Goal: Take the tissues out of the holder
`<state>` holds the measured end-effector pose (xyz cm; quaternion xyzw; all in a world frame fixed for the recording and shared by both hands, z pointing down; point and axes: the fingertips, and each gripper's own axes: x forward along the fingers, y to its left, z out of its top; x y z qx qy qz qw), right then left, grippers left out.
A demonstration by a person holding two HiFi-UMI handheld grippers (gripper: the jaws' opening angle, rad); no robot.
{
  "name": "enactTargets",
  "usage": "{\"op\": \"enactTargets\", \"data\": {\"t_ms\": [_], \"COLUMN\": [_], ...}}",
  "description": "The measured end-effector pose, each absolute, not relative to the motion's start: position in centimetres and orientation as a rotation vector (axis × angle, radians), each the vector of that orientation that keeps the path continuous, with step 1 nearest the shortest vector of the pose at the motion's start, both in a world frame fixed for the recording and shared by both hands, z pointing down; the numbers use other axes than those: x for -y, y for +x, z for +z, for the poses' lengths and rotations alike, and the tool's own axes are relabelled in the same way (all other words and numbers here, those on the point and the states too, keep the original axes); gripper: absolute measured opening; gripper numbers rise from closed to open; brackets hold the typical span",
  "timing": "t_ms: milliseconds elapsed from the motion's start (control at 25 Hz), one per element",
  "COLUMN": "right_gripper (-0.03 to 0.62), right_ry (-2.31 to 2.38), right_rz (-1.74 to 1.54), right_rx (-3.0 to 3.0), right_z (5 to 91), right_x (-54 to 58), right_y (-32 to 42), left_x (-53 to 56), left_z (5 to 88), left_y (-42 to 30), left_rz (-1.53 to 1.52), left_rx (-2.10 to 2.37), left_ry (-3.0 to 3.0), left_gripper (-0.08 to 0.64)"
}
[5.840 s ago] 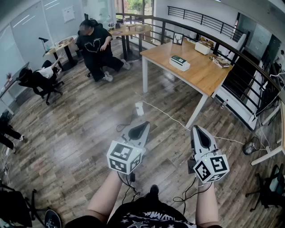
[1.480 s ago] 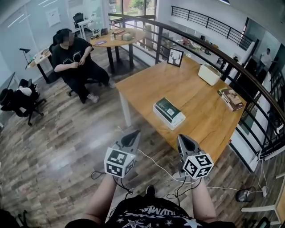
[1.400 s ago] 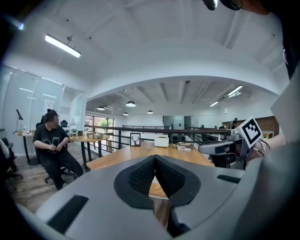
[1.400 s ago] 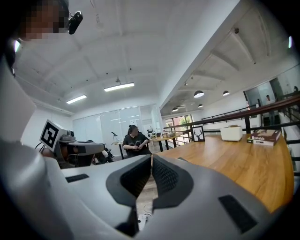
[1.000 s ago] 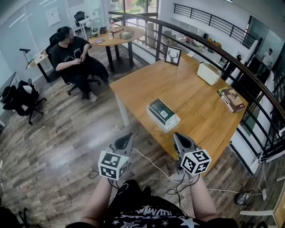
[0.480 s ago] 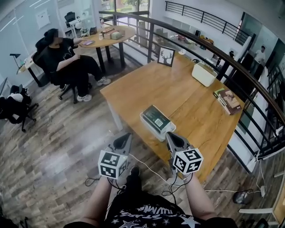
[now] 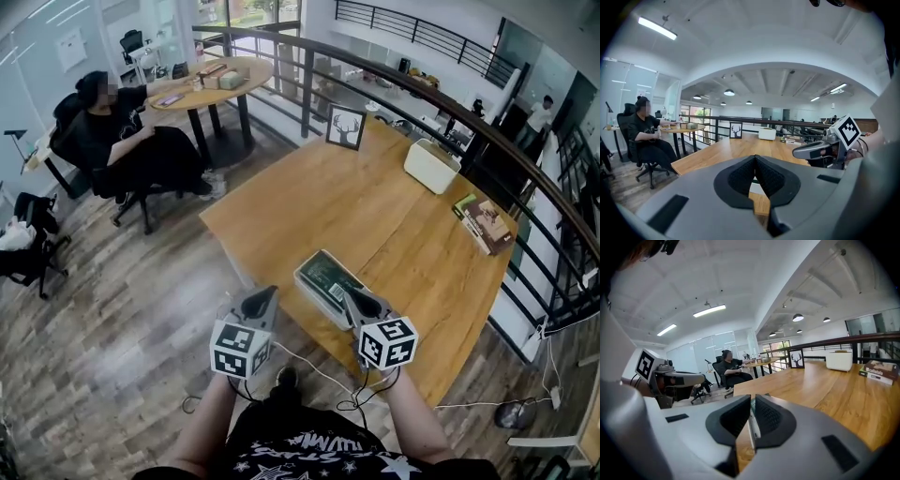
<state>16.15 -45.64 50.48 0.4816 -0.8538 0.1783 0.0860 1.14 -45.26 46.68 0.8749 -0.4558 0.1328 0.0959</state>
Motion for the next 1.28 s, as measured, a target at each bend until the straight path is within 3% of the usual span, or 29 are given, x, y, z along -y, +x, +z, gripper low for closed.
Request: {"op": "enactTargets", "data": {"t_ms": [320, 440, 720, 1280], "right_gripper": [0.024, 0.142, 0.287, 0.322], "right_ry": [1.426, 1.419, 1.287, 0.996], "right_rz": [0.579, 0.593, 0.443, 0.386], "right_rx": [2.431, 2.394, 2.248, 2.02], "right_z": [53.4, 54.2, 56.2, 61.5], "right_x": [49.8, 51.4, 53.9, 55.8], "right_y": [14.8, 14.5, 13.5, 12.6], "left_x": [51.0, 52.8, 55.8, 59.2], "left_z": [48.7, 49.5, 50.9, 52.6], "left_y": [1.0, 0.9, -0.1, -1.2], "left_rz": [0.419, 0.422, 0.419, 0.416], "left_rx": [1.243, 1.208, 1.143, 1.14], "left_ry": [2.598, 2.6, 2.602, 2.565], "left_gripper": [0.012, 0.012, 0.012, 0.012]}}
